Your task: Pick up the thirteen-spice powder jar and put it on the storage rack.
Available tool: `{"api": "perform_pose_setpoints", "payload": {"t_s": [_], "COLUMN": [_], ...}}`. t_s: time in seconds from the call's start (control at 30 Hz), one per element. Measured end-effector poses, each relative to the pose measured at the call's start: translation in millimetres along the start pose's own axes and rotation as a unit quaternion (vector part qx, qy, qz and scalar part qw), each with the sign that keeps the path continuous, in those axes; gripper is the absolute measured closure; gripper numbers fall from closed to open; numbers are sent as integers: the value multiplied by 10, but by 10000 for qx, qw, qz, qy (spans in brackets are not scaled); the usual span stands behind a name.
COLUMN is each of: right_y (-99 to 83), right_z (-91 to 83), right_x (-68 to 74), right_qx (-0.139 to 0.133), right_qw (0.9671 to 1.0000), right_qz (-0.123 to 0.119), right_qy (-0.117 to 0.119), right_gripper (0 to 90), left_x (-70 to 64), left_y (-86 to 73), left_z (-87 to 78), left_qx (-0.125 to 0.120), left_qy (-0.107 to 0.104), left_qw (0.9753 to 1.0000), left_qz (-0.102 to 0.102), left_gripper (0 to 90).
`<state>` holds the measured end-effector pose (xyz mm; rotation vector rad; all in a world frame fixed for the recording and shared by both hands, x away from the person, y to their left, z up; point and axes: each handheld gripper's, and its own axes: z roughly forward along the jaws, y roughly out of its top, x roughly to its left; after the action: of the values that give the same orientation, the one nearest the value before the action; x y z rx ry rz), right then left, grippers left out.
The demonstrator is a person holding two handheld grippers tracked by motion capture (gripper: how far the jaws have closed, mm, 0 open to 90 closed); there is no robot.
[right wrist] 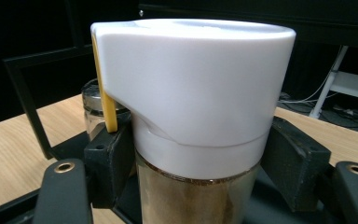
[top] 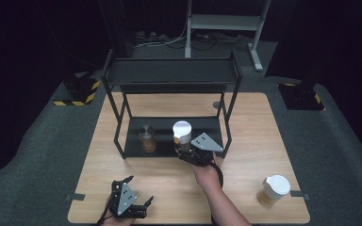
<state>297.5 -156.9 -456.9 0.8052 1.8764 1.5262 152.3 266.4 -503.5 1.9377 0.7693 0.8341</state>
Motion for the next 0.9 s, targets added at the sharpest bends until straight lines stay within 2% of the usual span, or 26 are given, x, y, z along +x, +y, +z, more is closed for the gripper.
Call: {"api": "perform_pose_setpoints", "payload": {"t_s": [0.4, 0.9], "right_y": [-27, -38], "right_z": [197, 445], "right_x": [-35, -5], "right_qx": [67, 124], "right_qw": [9999, 9998], "right_qz": [75, 117], "right_qy": [-46, -77], "right_gripper": [300, 300], "left_x": [8, 32], "left_y": [-4, -25], "left_z": [-2, -12], "left_qx": [-9, -67], "left_qy": [-16, -45], "left_qw": [10000, 9999], "left_qz": [-18, -66], "left_gripper": [8, 8]}}
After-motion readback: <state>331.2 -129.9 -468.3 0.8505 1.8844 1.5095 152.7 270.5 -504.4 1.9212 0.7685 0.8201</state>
